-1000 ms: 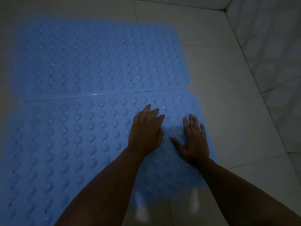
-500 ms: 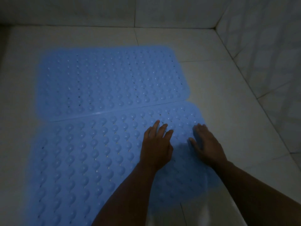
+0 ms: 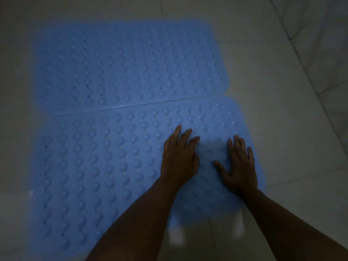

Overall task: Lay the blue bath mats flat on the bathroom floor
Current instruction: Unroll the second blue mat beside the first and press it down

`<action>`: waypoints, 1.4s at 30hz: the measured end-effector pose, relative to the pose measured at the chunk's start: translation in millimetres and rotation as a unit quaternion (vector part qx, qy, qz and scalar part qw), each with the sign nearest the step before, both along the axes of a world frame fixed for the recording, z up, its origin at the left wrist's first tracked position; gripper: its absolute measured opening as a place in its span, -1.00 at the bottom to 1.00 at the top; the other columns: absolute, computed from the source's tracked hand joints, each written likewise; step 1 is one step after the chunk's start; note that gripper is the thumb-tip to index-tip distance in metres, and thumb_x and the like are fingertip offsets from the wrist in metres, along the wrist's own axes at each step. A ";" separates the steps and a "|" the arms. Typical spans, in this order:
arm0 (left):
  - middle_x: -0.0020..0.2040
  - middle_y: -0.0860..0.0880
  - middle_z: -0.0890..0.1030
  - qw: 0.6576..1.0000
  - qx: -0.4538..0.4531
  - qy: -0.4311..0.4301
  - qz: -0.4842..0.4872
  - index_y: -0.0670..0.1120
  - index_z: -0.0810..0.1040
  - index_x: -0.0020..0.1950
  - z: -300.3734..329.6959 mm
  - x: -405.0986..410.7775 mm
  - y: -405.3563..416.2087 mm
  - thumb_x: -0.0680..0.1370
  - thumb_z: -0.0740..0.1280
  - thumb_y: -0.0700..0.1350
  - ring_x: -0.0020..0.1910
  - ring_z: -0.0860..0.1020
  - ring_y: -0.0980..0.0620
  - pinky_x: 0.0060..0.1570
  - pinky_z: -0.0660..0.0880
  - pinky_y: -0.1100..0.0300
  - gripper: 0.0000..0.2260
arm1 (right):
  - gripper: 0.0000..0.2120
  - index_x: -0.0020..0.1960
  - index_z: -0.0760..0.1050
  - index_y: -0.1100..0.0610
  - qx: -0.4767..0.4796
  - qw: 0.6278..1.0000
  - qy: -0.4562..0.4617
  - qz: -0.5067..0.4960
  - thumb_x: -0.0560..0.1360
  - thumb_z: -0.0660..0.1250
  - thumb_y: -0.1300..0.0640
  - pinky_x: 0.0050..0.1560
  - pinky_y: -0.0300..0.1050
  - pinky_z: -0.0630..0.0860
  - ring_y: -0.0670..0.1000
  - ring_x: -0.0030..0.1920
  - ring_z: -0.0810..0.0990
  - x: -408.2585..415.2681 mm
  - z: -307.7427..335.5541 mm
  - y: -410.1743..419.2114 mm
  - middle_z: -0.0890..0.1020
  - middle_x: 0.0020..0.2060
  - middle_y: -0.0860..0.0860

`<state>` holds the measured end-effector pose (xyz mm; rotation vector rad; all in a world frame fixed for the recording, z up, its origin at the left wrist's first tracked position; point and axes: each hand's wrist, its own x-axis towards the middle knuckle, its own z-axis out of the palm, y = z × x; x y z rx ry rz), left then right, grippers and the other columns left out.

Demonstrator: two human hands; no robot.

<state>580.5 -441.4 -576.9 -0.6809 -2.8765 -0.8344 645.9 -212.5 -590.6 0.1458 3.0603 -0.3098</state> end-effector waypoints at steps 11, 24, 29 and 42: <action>0.45 -0.12 0.50 0.999 -0.017 0.015 0.024 -0.07 0.57 0.37 43.5 17.5 -11.3 0.52 0.17 0.02 0.55 0.29 -0.22 0.37 0.38 -0.18 -0.54 | -0.11 0.64 0.02 0.03 -0.058 0.989 -0.138 -0.002 0.50 0.17 -0.44 0.61 0.11 -0.05 0.04 0.63 -0.07 -15.5 58.0 13.8 -0.01 0.63 0.04; 0.50 -0.11 0.45 0.999 -0.050 -0.006 0.018 -0.04 0.52 0.42 23.4 21.4 -26.4 0.52 0.36 -0.03 0.58 0.23 -0.20 0.39 0.35 -0.19 -0.55 | -0.07 0.64 -0.07 0.08 0.025 0.999 -0.035 0.003 0.51 0.03 -0.50 0.61 0.18 -0.09 0.05 0.63 -0.16 33.1 7.1 -23.5 -0.05 0.64 0.07; 0.48 -0.12 0.46 0.997 -0.066 -0.006 0.025 -0.06 0.53 0.40 22.5 18.1 -22.8 0.54 0.27 0.00 0.58 0.24 -0.22 0.39 0.34 -0.20 -0.56 | -0.09 0.64 -0.18 0.03 -0.011 0.993 -0.117 0.019 0.53 0.02 -0.48 0.60 0.17 -0.19 0.05 0.62 -0.23 25.2 15.7 -14.9 -0.18 0.63 0.03; 0.67 -0.20 -0.02 0.978 -0.185 -0.069 -0.066 -0.04 0.10 0.66 0.8 74.7 59.7 0.60 -0.04 0.29 0.63 -0.12 -0.33 0.51 -0.03 -0.40 -0.30 | -0.64 0.38 0.52 0.09 -0.114 0.987 -0.115 0.002 0.63 0.25 0.03 0.46 -0.03 0.30 0.12 0.43 0.43 -73.6 102.0 -0.7 0.50 0.42 0.08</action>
